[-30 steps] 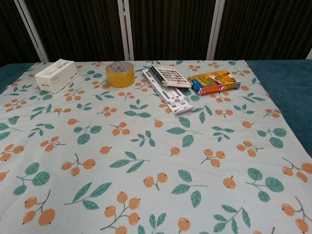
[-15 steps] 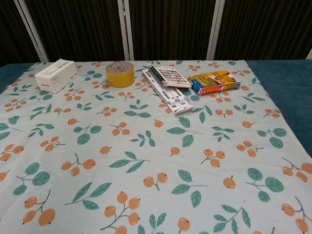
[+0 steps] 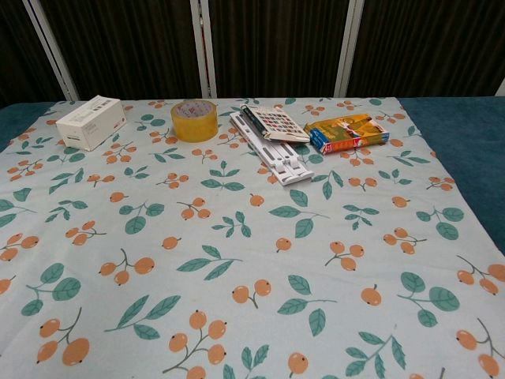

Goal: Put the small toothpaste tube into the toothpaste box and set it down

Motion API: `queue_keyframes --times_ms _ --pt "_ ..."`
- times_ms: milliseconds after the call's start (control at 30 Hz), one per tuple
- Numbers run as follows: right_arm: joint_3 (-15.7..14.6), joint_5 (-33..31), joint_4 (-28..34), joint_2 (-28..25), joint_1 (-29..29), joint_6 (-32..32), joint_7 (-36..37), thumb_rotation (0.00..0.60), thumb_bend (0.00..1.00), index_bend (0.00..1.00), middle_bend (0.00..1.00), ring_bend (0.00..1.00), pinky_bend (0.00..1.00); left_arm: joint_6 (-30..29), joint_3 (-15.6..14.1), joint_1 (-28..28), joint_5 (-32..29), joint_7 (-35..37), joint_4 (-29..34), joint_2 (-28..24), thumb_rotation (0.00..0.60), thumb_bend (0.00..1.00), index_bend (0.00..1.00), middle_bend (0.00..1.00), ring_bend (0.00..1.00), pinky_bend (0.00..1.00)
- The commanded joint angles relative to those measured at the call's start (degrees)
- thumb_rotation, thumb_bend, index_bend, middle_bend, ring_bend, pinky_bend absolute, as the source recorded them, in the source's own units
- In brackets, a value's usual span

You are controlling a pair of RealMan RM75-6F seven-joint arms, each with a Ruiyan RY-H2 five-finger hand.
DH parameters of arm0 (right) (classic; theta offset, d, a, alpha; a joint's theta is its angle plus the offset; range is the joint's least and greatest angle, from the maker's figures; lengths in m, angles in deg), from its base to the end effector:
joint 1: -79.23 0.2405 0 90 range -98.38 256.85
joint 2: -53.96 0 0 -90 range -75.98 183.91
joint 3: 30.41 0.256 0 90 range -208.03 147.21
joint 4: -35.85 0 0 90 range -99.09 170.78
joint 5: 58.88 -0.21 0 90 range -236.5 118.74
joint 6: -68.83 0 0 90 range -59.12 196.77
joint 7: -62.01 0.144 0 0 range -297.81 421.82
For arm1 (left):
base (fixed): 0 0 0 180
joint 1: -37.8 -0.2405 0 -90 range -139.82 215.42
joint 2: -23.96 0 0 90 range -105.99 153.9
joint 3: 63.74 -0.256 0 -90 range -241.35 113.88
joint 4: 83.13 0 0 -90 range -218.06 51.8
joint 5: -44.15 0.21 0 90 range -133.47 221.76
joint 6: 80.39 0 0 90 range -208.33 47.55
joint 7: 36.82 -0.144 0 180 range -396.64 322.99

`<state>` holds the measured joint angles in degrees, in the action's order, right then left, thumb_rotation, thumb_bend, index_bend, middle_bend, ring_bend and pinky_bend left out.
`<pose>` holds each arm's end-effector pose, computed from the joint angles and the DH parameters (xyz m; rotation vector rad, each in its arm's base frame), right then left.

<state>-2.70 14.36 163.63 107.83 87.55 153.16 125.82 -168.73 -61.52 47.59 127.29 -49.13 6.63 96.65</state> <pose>-0.1571 -0.2409 0.2364 0.4525 -1.7300 2.3537 -0.2933 0.2039 0.1231 -1.3993 -0.7616 -0.8822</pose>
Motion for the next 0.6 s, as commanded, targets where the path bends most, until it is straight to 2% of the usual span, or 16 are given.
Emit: queue_keyframes --times_ms 33,167,333,433,600 --pt "-1.11 0.45 -1.41 0.46 0.66 -1.49 -1.72 0.6 0.44 0.43 0.62 0.53 0.52 0.16 0.07 -0.05 0.02 -0.07 0.03 -0.03 0.6 0.0 0.2 0.14 0.14 0.29" --pt "-3.06 1.03 -6.12 3.61 1.85 -0.96 -9.65 0.6 0.44 0.47 0.62 0.56 0.52 0.37 0.23 -0.16 0.02 -0.12 0.12 -0.09 0.6 0.0 0.2 0.14 0.14 0.29" --pt "-6.82 5.09 -16.79 14.22 4.43 3.49 -25.36 0.6 0.44 0.47 0.62 0.56 0.52 0.6 0.37 -0.26 0.18 -0.19 0.17 -0.17 0.6 0.0 0.2 0.14 0.14 0.29" --pt "-8.72 6.57 -21.26 18.26 5.08 3.98 -28.01 0.6 0.44 0.47 0.62 0.56 0.52 0.69 0.43 -0.31 0.37 -0.16 0.2 -0.22 0.6 0.0 0.2 0.14 0.14 0.29" --pt "-10.17 8.59 -23.92 21.08 5.31 4.66 -28.86 0.6 0.44 0.46 0.62 0.55 0.52 0.81 0.54 -0.4 0.64 -0.03 0.12 -0.24 0.6 0.0 0.2 0.14 0.14 0.29"
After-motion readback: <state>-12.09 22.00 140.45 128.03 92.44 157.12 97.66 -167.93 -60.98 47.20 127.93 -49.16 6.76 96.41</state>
